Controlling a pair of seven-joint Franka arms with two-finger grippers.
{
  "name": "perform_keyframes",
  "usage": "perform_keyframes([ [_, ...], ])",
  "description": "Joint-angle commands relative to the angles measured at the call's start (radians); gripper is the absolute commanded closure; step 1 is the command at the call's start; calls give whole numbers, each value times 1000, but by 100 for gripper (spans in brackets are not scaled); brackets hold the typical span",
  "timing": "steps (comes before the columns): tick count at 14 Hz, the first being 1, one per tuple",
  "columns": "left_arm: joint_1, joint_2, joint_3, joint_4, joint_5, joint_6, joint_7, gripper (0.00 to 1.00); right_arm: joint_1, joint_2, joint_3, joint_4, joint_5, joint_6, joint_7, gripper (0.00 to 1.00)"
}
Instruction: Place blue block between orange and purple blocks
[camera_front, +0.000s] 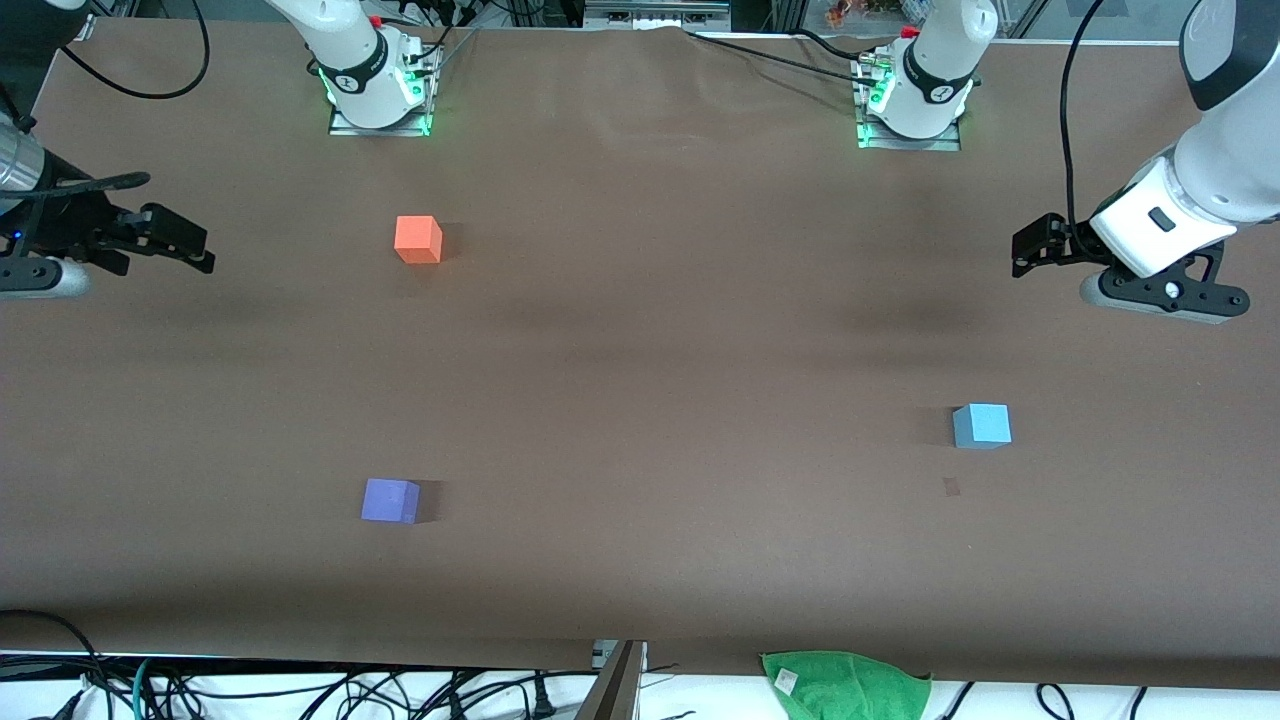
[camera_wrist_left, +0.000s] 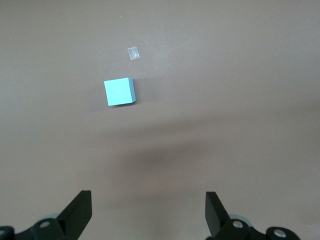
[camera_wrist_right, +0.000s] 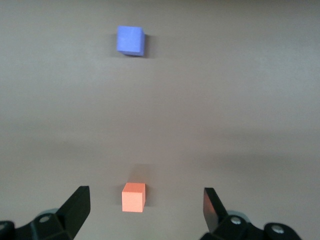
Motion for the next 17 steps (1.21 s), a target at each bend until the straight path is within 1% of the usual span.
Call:
perform_keyframes([
  [1, 5, 18, -1, 40, 8, -24, 3, 0, 14, -25, 26, 1, -37, 2, -2, 0],
  [3, 6, 18, -1, 39, 12, -27, 0, 0, 10, -5, 21, 31, -31, 8, 9, 0],
  [9, 12, 18, 1, 39, 11, -27, -58, 0, 8, -16, 18, 22, -27, 10, 4, 0],
  [17, 12, 20, -1, 37, 20, -25, -59, 0, 10, -8, 20, 29, -31, 14, -7, 0],
])
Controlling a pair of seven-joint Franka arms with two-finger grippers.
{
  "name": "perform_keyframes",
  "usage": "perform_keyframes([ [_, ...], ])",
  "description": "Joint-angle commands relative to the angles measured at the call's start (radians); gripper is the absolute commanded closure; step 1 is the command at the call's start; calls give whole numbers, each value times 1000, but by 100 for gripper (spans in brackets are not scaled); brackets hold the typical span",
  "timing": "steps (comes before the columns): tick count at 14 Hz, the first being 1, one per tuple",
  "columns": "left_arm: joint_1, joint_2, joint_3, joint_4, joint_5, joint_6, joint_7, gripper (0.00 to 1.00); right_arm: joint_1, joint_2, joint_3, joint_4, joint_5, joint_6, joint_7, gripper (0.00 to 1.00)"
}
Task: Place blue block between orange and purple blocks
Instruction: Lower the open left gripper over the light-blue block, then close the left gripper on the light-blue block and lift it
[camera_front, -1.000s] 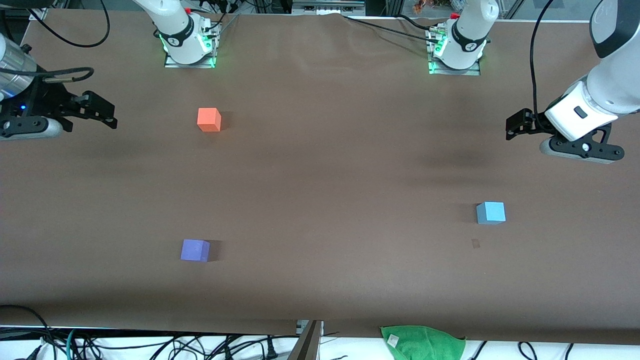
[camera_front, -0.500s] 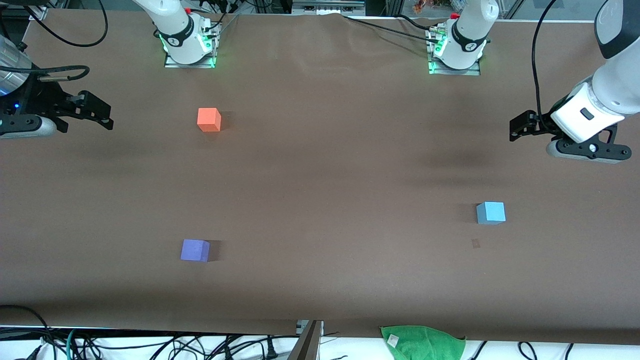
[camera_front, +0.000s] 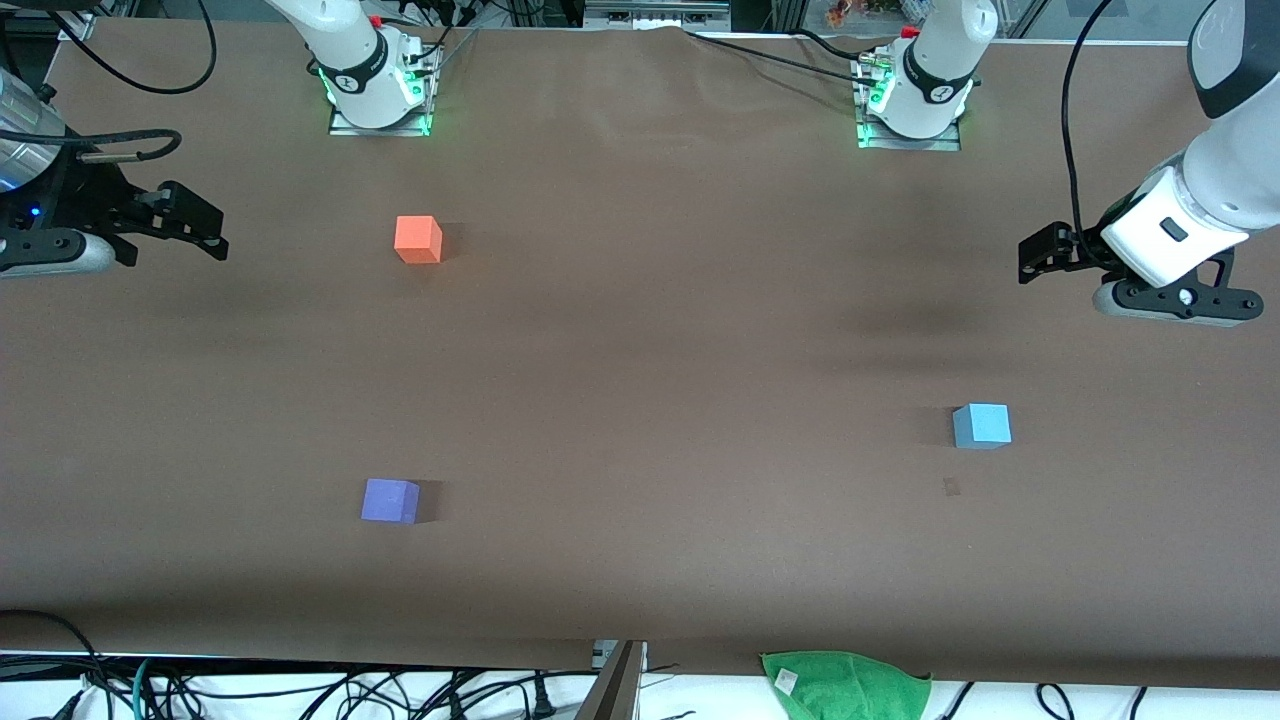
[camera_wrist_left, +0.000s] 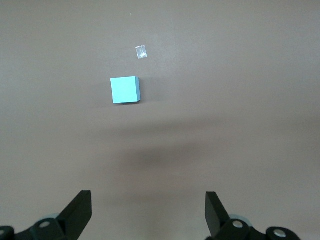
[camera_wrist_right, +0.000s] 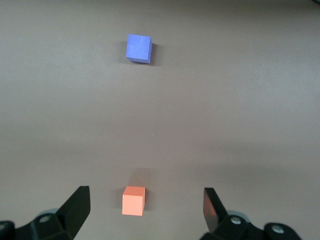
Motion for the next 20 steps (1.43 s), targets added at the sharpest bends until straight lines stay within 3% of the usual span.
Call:
perform_keyframes([
  [1, 2, 16, -4, 32, 17, -23, -11, 0, -3, 7, 5, 19, -11, -4, -9, 0],
  [11, 8, 60, 2, 32, 16, -80, -5, 0, -3, 7, 7, 16, -4, -4, -9, 0],
  [13, 6, 164, 5, 40, 19, -74, 0, 0, -3, 7, 7, 16, -4, -4, -9, 0],
  [14, 3, 225, 5, 46, 17, -47, -11, 0, -3, 7, 7, 16, -4, -4, -8, 0],
  [16, 3, 365, 7, 70, 19, 132, -11, 0, -3, 7, 7, 16, -2, -1, -8, 0],
  [18, 6, 442, 10, 76, 20, 267, -8, 0, -3, 7, 7, 16, -1, 3, -8, 0],
  [20, 9, 476, 13, 78, 127, 361, -3, 0, -3, 7, 5, 16, 1, 5, -8, 0],
])
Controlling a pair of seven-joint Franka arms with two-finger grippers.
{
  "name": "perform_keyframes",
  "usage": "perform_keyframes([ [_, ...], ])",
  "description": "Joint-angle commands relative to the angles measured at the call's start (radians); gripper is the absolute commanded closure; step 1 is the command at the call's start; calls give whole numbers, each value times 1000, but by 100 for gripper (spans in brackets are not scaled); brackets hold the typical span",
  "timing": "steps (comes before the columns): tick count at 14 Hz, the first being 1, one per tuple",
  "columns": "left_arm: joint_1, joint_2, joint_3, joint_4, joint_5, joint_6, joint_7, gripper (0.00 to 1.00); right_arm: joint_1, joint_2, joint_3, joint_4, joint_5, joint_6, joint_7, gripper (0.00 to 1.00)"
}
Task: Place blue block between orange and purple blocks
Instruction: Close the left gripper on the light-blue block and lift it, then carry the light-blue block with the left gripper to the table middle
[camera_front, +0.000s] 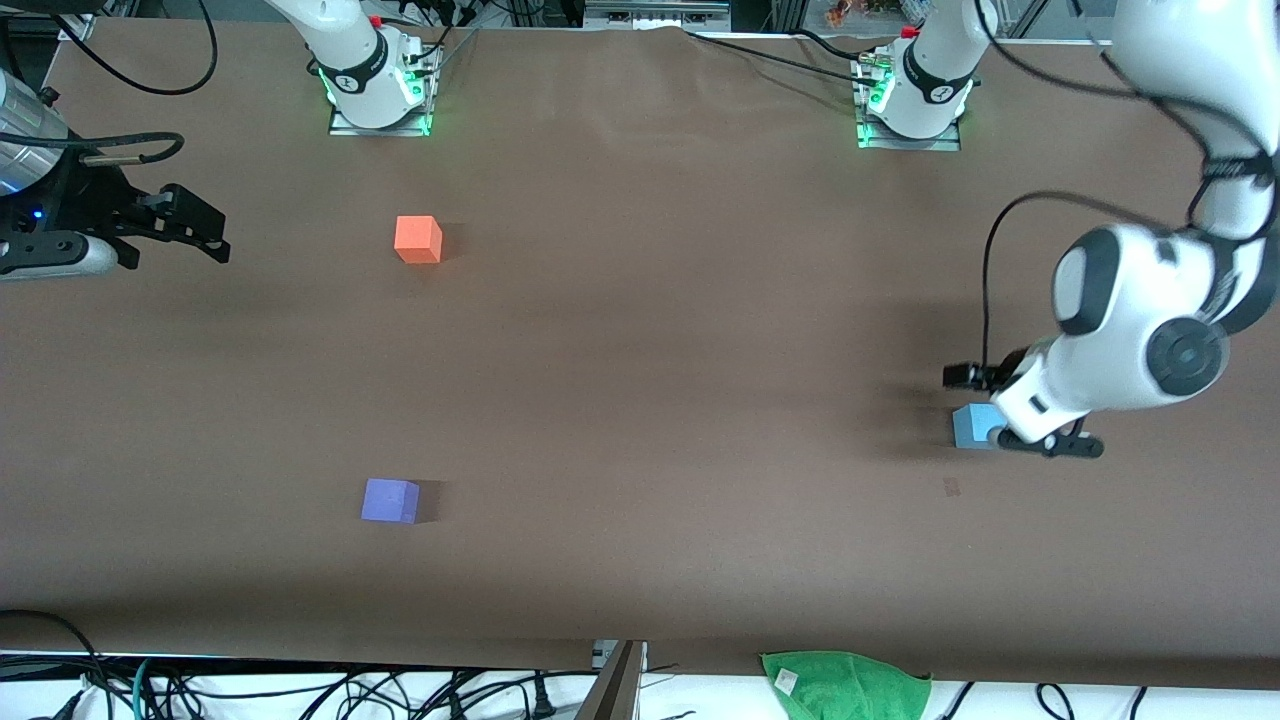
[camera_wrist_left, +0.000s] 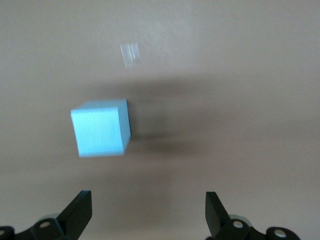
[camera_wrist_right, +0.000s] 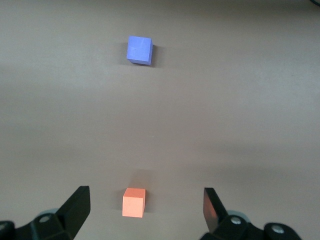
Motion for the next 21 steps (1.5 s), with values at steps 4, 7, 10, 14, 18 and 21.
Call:
perform_keyframes([
  [4, 56, 104, -1, 50, 119, 133, -6, 0, -3, 5, 5, 17, 4, 23, -7, 0],
  [7, 69, 128, 0, 51, 45, 141, 29, 0, -3, 5, 5, 16, 4, 22, -6, 0],
  [10, 70, 141, -4, 28, 31, 144, 26, 0, -5, 6, 2, 13, 4, 19, -7, 0],
  [14, 78, 178, -3, 22, 48, 184, 35, 0, -5, 5, 2, 13, 4, 22, -7, 0],
  [18, 78, 191, -3, 4, 48, 181, 29, 49, -5, 6, 2, 13, 4, 20, -7, 0],
  [21, 70, 181, -6, 13, 35, 160, 12, 97, -5, 5, 2, 13, 4, 20, -7, 0],
])
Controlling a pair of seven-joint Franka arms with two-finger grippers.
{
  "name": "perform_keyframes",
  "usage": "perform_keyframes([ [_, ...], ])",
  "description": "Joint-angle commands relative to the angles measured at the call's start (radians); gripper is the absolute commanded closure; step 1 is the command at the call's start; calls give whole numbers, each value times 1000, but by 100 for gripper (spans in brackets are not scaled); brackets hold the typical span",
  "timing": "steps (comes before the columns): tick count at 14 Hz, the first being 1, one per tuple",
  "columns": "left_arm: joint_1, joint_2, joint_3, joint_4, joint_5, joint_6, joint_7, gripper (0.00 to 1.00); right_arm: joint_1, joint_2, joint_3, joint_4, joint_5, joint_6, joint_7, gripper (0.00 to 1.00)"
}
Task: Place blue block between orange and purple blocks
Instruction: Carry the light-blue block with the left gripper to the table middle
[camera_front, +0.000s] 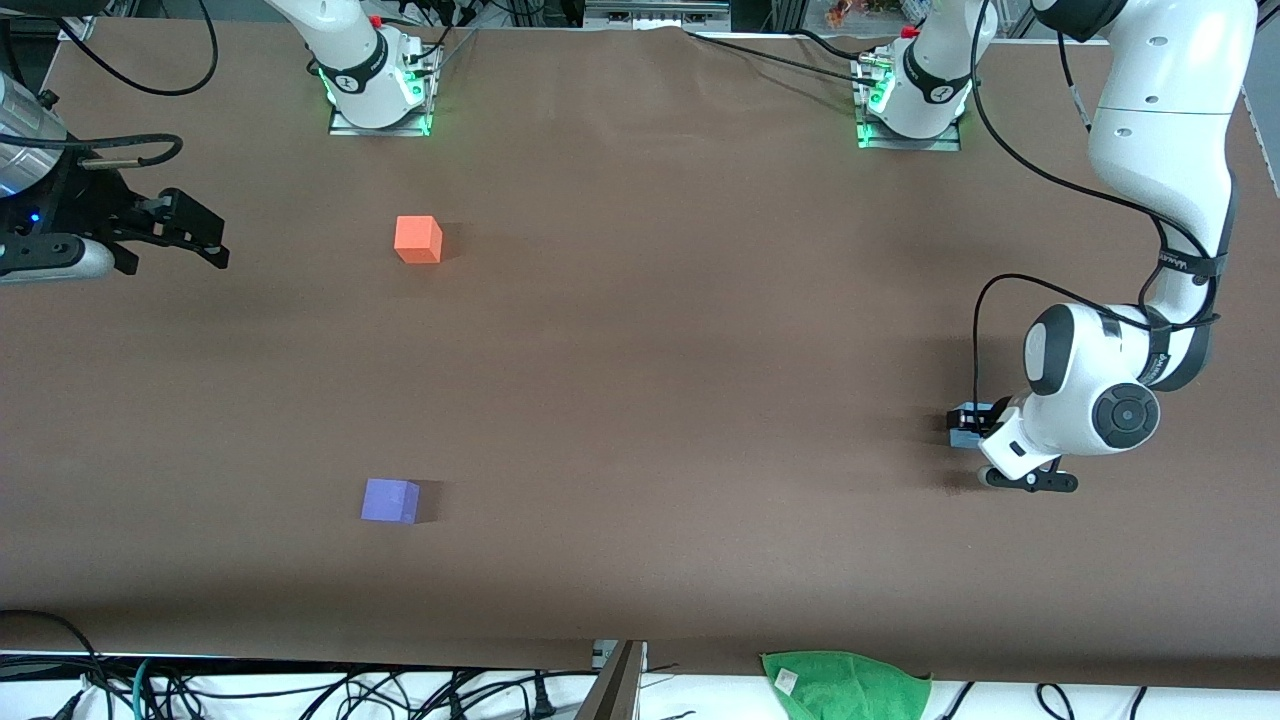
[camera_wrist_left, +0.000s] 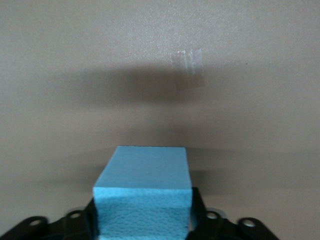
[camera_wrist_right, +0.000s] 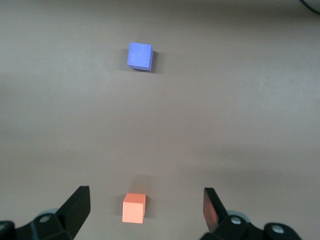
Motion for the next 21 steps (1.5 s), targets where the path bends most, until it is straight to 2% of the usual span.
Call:
perform_keyframes([
  [1, -6, -26, -10, 13, -26, -68, -2, 100, -5, 4, 2, 13, 4, -5, -8, 0],
  [3, -13, -58, -64, 45, -93, -170, -29, 100, -5, 4, 2, 13, 4, -9, -8, 0],
  [4, -15, -73, -110, 62, -99, -215, -49, 100, -5, 4, 2, 13, 4, -9, -8, 0],
  [5, -15, -75, -168, 95, -101, -244, -89, 94, -5, 4, 2, 13, 4, -9, -8, 0],
  [8, -48, -74, -326, 134, -100, -286, -291, 94, -5, 4, 2, 13, 4, -5, -8, 0],
  [9, -85, -64, -343, 136, -96, -280, -374, 94, -3, 4, 3, 11, 4, -5, -8, 0],
  [11, -226, -26, -342, 139, -100, -220, -492, 94, -3, 2, 5, 11, 4, -9, -8, 0],
  [13, -359, 33, -333, 137, -87, -80, -612, 92, -2, 2, 5, 11, 4, -12, -8, 0],
  [15, -458, 109, -307, 137, -87, 72, -631, 91, -2, 2, 6, 11, 2, -9, -8, 0],
  [16, -499, 132, -284, 137, -87, 131, -632, 86, -2, 2, 6, 11, 2, -9, -8, 0],
  [17, -533, 137, -258, 136, -89, 153, -632, 46, 0, 2, 6, 11, 2, -11, -8, 0],
  [18, -539, 134, -244, 137, -86, 153, -631, 0, -2, 2, 6, 11, 2, -11, -8, 0],
  [21, -526, 123, -244, 136, -86, 148, -628, 0, -2, 2, 6, 11, 2, -11, -8, 0],
])
